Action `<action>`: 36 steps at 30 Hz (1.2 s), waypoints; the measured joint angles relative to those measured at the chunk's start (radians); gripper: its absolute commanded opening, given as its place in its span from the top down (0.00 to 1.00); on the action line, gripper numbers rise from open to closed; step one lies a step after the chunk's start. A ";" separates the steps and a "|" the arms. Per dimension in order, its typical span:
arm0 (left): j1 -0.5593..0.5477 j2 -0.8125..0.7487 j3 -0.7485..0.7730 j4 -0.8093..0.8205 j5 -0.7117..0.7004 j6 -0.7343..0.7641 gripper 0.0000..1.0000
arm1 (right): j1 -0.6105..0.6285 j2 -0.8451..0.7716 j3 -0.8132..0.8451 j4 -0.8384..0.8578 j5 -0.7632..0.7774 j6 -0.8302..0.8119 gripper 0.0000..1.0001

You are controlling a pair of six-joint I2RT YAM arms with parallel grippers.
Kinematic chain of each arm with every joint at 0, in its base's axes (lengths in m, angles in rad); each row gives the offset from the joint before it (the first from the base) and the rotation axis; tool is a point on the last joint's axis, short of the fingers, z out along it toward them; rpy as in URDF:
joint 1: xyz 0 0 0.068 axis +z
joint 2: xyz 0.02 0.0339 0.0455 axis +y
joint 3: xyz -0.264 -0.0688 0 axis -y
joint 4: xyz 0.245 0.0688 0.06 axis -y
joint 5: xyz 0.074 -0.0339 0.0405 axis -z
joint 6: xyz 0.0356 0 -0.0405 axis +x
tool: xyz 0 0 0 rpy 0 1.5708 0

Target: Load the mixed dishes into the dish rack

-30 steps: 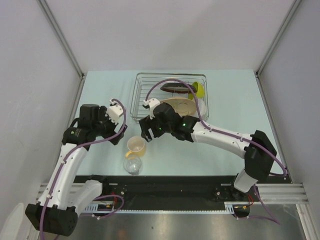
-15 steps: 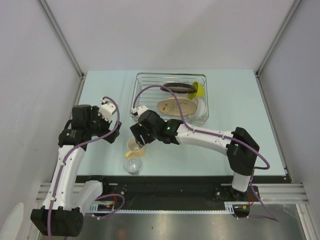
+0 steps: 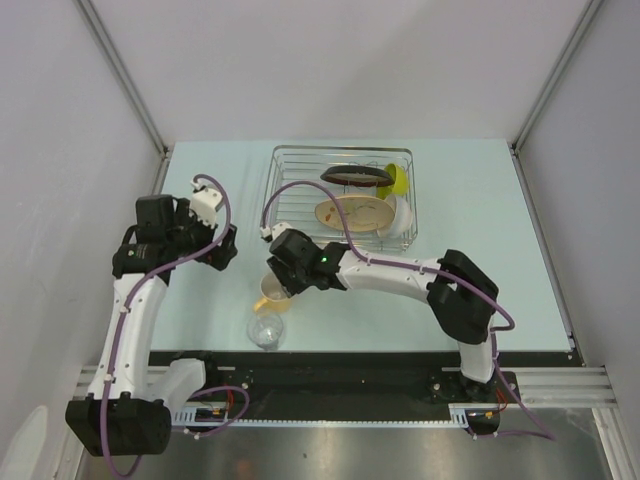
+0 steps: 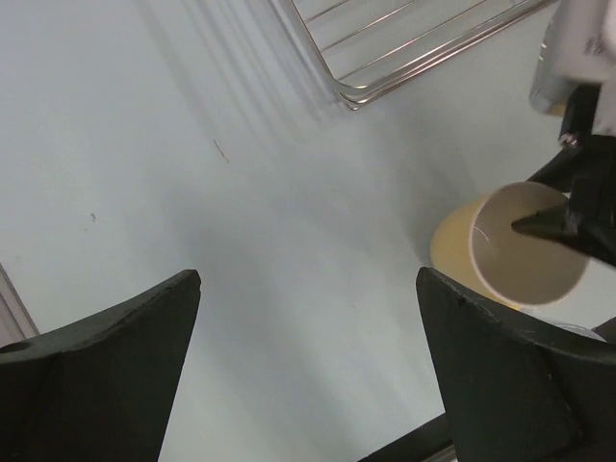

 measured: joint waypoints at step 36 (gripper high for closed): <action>0.090 0.268 0.440 -0.127 0.534 -0.237 0.00 | -0.370 -0.468 -0.444 0.668 -0.454 0.446 1.00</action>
